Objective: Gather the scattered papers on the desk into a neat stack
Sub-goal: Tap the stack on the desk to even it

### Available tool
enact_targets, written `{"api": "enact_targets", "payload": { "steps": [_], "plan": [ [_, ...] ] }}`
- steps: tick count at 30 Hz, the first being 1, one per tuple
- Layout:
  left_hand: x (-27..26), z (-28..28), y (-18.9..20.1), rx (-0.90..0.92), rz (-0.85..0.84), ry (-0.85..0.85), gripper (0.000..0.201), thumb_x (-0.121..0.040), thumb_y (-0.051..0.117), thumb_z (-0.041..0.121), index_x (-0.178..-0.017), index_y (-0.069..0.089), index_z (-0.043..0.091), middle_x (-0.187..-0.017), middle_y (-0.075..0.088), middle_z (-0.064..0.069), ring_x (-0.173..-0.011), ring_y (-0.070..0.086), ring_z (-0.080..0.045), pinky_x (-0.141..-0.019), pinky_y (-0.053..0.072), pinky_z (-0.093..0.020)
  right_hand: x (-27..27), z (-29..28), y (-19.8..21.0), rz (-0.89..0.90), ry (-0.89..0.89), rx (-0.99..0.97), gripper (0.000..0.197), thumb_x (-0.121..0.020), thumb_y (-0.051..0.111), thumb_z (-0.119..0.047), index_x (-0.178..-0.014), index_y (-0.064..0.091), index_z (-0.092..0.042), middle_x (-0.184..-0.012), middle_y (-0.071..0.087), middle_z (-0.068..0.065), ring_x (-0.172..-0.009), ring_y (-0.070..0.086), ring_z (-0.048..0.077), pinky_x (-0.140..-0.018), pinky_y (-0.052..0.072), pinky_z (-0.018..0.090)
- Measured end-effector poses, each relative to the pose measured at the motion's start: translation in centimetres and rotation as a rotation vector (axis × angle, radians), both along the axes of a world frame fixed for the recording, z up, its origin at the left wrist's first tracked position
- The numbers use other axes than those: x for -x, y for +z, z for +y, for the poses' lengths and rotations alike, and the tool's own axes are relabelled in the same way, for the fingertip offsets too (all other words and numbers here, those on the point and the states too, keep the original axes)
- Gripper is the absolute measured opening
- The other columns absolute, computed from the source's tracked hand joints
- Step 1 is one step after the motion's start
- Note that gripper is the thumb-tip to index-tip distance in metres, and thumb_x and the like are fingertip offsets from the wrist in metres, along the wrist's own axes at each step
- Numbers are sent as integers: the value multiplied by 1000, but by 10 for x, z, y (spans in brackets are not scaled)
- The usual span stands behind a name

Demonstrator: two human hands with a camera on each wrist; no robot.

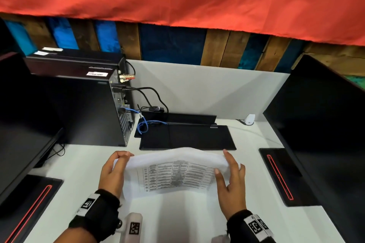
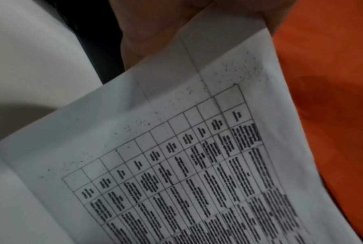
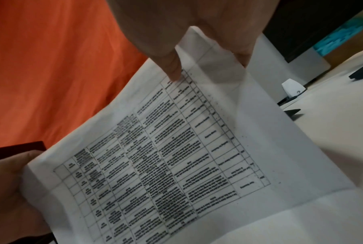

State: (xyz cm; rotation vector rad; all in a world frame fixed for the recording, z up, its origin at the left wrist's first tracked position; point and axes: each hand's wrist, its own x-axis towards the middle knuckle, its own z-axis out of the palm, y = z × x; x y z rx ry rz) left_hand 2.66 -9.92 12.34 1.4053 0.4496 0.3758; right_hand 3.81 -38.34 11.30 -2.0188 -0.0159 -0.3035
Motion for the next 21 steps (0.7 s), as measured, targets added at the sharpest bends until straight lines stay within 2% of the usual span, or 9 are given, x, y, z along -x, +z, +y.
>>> {"api": "enact_targets", "payload": {
  "steps": [3,5,9,12,14,15,18,19,21],
  "plan": [
    [-1,1,-3,-21,-2,0,10,-83,64,26,-84,62,16,-92,64,-5,-90,56,-26,-84,43,-38,1,4,-3,-57,-14,42,49,-93,56,-18,-128,44,-50,-128,30,-8,-114,34,-25,-88,31,-10],
    [0,0,-3,-22,-3,-4,11,-80,67,25,-86,62,17,-94,64,-8,-88,57,-27,-81,45,-39,2,4,-4,-44,-20,29,47,-92,58,-18,-122,48,-52,-130,30,-10,-113,36,-24,-86,33,-9],
    [1,6,-3,16,7,3,12,-79,62,28,-87,63,19,-94,64,-9,-88,56,-27,-78,42,-37,4,0,-4,-21,-37,8,45,-88,63,-15,-124,50,-39,-132,30,-8,-111,29,-32,-80,29,-13],
    [2,7,-5,74,20,-2,7,-86,59,25,-87,64,20,-91,64,-5,-88,56,-24,-77,41,-35,7,-1,-6,-35,-34,13,51,-86,67,-18,-123,47,-45,-133,25,-16,-116,26,-30,-86,28,-10],
    [3,8,-8,80,20,-8,11,-90,55,23,-91,64,18,-92,63,-4,-88,55,-23,-74,41,-34,9,-1,-7,-38,-49,1,52,-85,68,-20,-122,46,-49,-135,24,-17,-119,25,-28,-93,31,1],
    [3,8,-9,76,22,-10,13,-91,53,24,-93,64,16,-93,63,-4,-88,55,-23,-74,41,-34,10,-1,-8,-37,-55,-1,52,-85,68,-21,-120,46,-51,-136,25,-17,-119,25,-29,-93,33,2],
    [5,7,-9,78,17,-25,16,-92,50,25,-94,64,18,-93,63,-4,-87,56,-22,-74,42,-33,12,-3,-7,-33,-47,12,55,-86,66,-23,-117,42,-61,-137,26,-16,-117,27,-29,-87,32,-5],
    [5,6,-7,89,13,-30,17,-93,48,24,-94,64,19,-93,63,-4,-86,56,-20,-72,42,-31,12,-3,-8,-38,-44,21,55,-86,66,-24,-119,41,-61,-138,26,-15,-118,27,-29,-91,31,-1],
    [7,5,-4,101,4,-52,20,-95,44,22,-99,62,16,-91,63,-3,-83,57,-18,-69,43,-29,13,-4,-9,-47,-36,25,55,-86,66,-26,-122,40,-59,-139,28,-12,-121,28,-25,-98,36,15]
  ]
}}
